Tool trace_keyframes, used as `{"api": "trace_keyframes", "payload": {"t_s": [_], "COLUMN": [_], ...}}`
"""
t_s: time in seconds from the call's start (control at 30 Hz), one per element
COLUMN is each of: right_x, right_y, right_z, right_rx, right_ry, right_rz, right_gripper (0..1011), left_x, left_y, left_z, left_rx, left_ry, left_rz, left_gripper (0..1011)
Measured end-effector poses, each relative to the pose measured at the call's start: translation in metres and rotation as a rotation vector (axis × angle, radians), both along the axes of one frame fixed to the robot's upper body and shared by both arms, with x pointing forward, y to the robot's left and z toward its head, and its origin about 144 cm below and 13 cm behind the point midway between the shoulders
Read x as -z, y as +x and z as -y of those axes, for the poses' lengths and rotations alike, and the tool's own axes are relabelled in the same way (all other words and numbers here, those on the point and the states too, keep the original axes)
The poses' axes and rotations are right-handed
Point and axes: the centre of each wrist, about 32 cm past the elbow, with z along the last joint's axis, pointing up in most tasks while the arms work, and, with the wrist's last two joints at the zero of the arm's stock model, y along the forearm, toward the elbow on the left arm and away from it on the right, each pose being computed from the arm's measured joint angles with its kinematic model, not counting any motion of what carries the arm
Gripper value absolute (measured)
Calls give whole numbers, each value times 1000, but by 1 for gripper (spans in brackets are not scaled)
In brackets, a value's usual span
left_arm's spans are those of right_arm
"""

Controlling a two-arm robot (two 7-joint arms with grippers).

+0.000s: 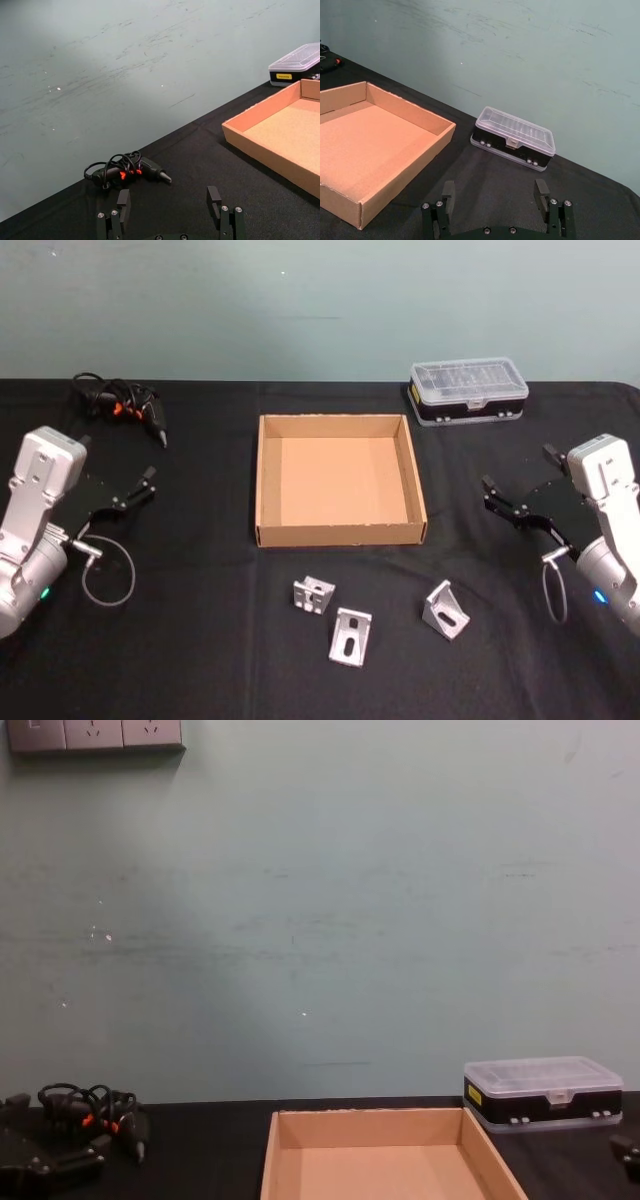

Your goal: Use one hand to pick up the angle iron from the table and place it into the box.

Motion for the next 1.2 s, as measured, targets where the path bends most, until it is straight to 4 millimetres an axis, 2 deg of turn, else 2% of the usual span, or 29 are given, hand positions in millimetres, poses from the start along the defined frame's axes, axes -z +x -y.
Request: {"api": "trace_keyframes", "payload": {"t_s": [1.0,1.2], "right_x": [0,-6], "right_y": [-1,-6], "right_z": [1,1], "right_rx": [-4,-24], "right_ry": [4,20], "right_rz": [-11,-1], "right_gripper": [1002,1003], "left_x": [0,0], "left_y": [0,0], "left_z": [0,0], "left_rx": [0,0], "left_ry": [0,0], "left_rz": [0,0], "left_gripper": [1000,1000]}}
